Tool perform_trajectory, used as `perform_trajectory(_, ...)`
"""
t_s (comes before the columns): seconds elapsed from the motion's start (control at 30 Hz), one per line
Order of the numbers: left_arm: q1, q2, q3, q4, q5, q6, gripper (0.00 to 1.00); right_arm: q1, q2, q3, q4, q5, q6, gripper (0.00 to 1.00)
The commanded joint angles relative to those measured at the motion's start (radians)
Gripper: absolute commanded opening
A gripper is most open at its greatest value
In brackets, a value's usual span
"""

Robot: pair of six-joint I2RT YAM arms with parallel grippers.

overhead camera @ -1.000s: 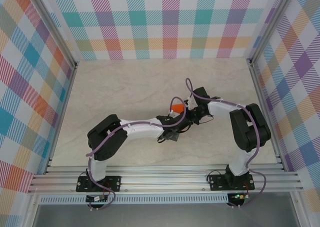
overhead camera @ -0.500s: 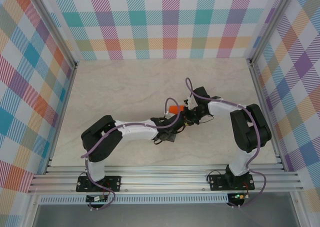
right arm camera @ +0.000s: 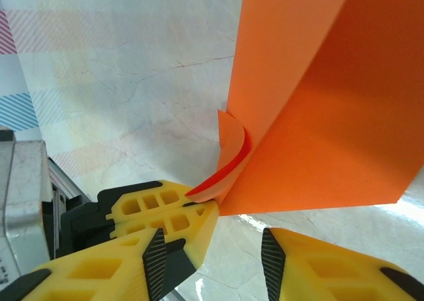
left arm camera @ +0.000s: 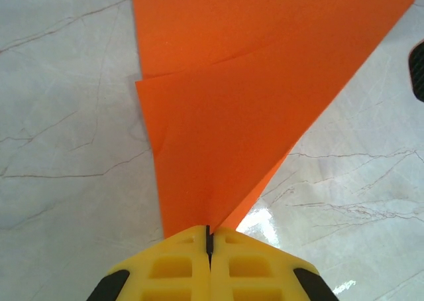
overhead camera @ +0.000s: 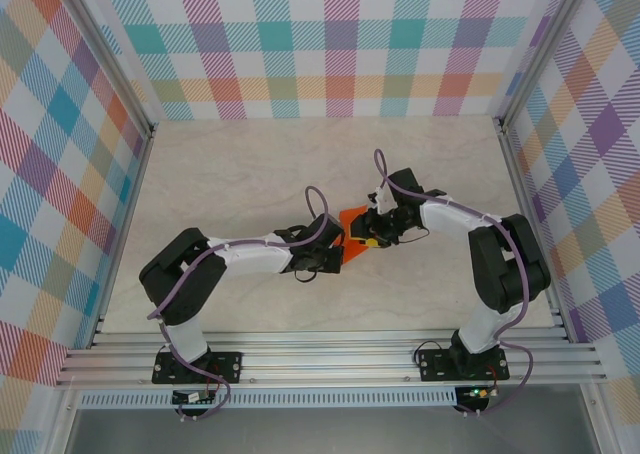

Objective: Fold a paper plane with a square sheet of paper (pick it up from the middle)
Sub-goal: Fourth fold the wing at the center of the table.

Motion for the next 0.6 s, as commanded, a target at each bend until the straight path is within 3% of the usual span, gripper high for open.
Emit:
perform_trajectory(0.0, 0.007, -0.028, -0.012, 0.041, 0.049, 0.0, 0.02, 0.016, 0.008, 0.043, -0.008, -0.036, -0.007, 0.48)
perform_trajectory(0.23, 0.006, -0.022, 0.0, 0.032, 0.049, 0.004, 0.02, 0.035, 0.063, 0.081, -0.026, 0.009, 0.032, 0.51)
perform_trajectory(0.37, 0.006, -0.025, 0.005, 0.012, 0.025, 0.007, 0.04, 0.036, 0.097, 0.105, -0.053, 0.066, 0.052, 0.42)
perform_trajectory(0.57, 0.003, -0.023, 0.012, -0.014, -0.002, 0.022, 0.17, 0.036, 0.108, 0.111, -0.045, 0.069, 0.056, 0.23)
